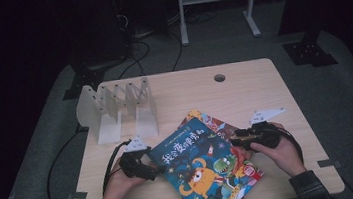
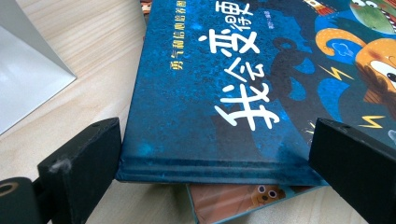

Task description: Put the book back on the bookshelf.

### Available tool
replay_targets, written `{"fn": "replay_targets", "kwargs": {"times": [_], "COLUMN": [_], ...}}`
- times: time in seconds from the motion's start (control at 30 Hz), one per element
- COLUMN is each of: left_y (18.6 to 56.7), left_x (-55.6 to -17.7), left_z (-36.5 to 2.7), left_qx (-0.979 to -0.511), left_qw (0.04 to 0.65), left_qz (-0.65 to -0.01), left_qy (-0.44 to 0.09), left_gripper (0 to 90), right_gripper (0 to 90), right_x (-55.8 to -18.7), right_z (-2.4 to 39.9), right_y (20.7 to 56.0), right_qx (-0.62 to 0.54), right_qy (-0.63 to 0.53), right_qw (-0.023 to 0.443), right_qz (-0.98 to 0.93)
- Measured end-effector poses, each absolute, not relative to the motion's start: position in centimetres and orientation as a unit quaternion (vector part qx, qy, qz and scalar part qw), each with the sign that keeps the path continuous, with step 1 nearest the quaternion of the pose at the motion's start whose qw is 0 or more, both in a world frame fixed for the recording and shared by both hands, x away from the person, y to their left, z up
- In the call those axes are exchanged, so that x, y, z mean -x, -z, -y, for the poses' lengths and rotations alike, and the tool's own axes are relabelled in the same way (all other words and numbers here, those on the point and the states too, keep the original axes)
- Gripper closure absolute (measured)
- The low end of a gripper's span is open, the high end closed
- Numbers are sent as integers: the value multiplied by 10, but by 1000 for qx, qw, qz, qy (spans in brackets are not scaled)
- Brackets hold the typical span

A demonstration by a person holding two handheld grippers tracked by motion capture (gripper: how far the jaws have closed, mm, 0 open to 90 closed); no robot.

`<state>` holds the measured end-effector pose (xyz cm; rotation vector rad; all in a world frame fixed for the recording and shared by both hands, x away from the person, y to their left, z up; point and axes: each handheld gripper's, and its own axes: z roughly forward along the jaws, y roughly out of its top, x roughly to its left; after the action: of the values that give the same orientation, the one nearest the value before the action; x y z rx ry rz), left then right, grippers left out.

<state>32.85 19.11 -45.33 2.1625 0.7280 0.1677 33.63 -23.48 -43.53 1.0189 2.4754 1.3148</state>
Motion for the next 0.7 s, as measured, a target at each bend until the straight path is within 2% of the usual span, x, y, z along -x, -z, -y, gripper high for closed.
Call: {"fn": "replay_targets", "kwargs": {"times": [0.37,0.7], "left_y": [453,453], "left_x": [-328,-328], "left_z": [-191,-191], "left_qx": [-861,-860], "left_qw": [413,412], "left_qz": [-291,-292], "left_qy": [-67,-67], "left_gripper": [24,24], "right_gripper": [484,451], "right_x": [-305,-286], "right_z": [276,294], "right_y": [440,445], "right_qx": [-359,-363], "right_qy": [-449,-451], "right_qw": [83,84], "right_qz": [-814,-811]}}
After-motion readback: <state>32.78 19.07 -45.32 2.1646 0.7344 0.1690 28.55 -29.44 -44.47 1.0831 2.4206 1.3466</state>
